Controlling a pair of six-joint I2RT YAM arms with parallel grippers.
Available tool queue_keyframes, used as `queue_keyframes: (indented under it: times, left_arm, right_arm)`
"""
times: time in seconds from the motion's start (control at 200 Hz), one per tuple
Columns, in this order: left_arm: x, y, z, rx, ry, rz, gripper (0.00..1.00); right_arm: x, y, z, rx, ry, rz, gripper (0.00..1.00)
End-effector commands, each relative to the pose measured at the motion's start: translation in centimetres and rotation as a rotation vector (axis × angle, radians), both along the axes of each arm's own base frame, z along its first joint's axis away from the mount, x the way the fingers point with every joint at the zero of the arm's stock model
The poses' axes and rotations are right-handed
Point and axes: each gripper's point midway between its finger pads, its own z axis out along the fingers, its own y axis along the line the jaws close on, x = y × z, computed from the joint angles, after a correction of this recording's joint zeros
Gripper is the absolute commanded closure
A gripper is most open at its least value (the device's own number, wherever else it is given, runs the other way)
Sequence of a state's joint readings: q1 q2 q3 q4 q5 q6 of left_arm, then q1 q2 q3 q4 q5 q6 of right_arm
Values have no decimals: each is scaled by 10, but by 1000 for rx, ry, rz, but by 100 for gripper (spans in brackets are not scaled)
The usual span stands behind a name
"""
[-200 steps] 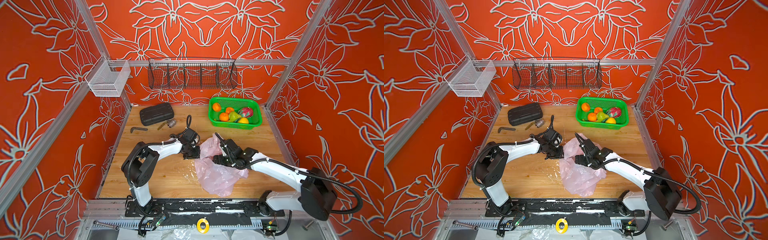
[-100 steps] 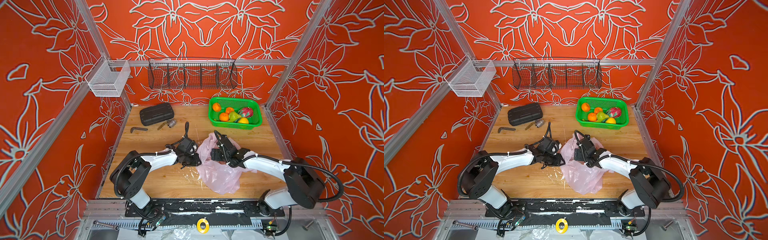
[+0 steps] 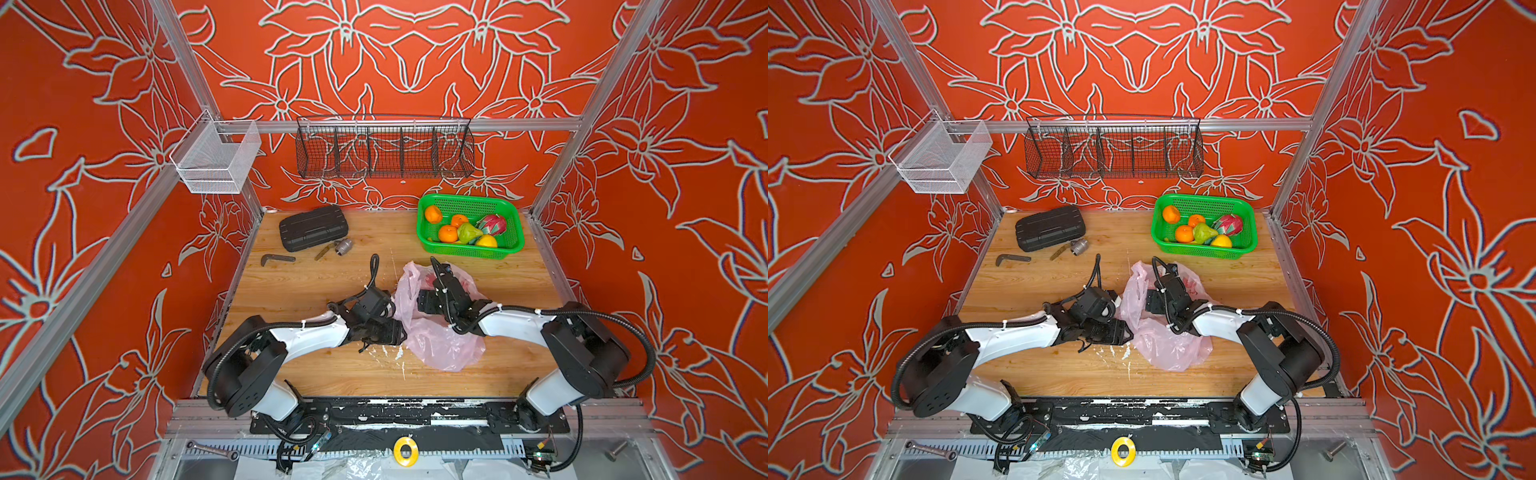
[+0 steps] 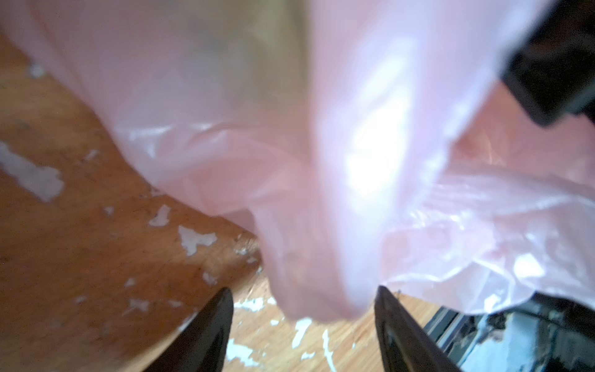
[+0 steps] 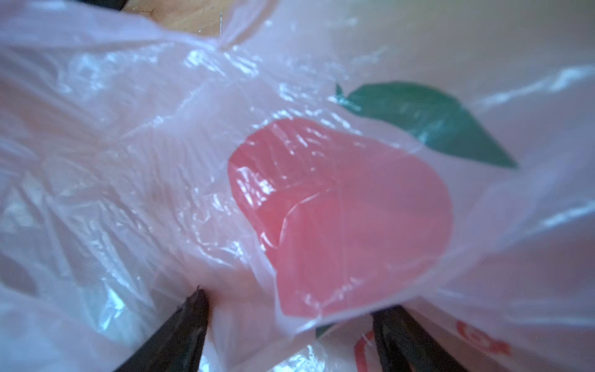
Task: Untie the knot of the plastic bag and take out the fruit
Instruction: Rotate the plastic bag at the center of the table.
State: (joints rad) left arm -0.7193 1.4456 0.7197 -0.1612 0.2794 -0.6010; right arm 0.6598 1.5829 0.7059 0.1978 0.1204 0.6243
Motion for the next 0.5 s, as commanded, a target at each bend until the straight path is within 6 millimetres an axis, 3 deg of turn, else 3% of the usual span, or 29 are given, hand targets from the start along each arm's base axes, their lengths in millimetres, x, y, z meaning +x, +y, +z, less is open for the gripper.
queue_keyframes:
  times: [0.0,0.115,0.27,0.32,0.41,0.495]
  left_arm:
    - [3,18,22,64,-65,29,18]
    - [13,39,64,61,-157,80,12]
    - [52,69,124,-33,-287,214,10]
    - [65,70,137,-48,-300,208,8]
    - [87,64,141,-47,-230,178,6]
    - [103,42,145,-103,-207,111,3]
  right_arm:
    - [-12,-7,-19,-45,53,33,19]
    - [-17,-7,-14,-35,35,63,19]
    - [-29,-3,-2,-3,25,125,14]
    - [-33,-5,5,17,10,128,11]
    - [-43,-11,15,34,-8,131,9]
    - [-55,-20,18,21,-2,141,10]
